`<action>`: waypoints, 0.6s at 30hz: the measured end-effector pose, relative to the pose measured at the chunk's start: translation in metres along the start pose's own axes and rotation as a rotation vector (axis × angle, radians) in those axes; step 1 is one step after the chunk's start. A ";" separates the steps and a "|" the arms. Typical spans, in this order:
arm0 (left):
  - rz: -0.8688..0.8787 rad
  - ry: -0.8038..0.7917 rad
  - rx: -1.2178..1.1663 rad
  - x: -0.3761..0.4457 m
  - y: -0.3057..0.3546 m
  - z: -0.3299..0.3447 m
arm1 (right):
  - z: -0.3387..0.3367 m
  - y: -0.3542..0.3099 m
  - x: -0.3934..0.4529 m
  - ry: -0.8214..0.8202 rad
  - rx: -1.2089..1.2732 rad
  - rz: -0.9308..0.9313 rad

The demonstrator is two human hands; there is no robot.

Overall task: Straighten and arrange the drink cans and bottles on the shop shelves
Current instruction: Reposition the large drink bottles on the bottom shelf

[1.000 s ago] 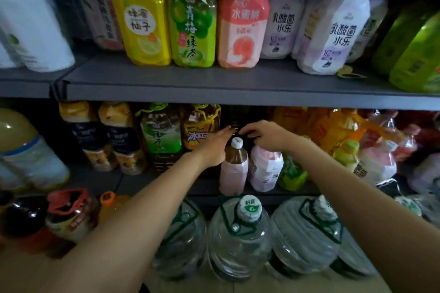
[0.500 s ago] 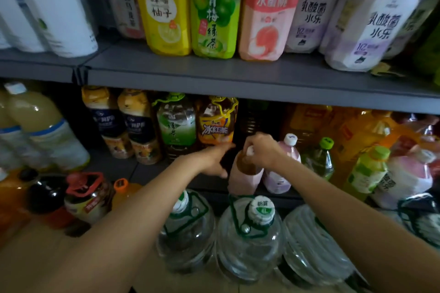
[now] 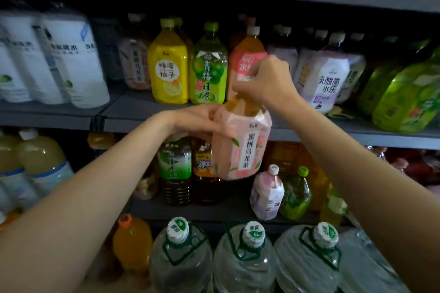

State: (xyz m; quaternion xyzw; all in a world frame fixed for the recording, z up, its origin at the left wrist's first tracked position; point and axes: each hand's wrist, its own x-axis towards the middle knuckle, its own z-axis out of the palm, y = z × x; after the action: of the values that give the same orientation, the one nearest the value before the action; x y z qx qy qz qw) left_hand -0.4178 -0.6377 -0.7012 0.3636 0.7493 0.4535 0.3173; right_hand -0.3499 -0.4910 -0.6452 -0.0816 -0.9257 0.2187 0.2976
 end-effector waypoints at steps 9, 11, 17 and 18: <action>0.218 0.429 0.003 0.025 0.064 -0.006 | -0.051 -0.018 0.060 0.271 0.009 0.007; 0.175 0.433 0.061 0.034 0.058 0.010 | -0.043 -0.008 0.059 0.278 -0.016 0.003; 0.100 0.491 0.011 0.073 0.042 0.031 | -0.041 0.040 0.068 0.260 0.190 0.155; 0.084 0.477 -0.010 0.078 0.044 0.032 | -0.044 0.045 0.071 0.219 0.247 0.184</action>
State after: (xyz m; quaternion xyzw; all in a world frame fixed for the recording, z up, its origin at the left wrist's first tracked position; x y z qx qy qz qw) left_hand -0.4224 -0.5441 -0.6854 0.2754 0.7849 0.5433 0.1139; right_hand -0.3805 -0.4157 -0.5974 -0.1520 -0.8426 0.3467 0.3829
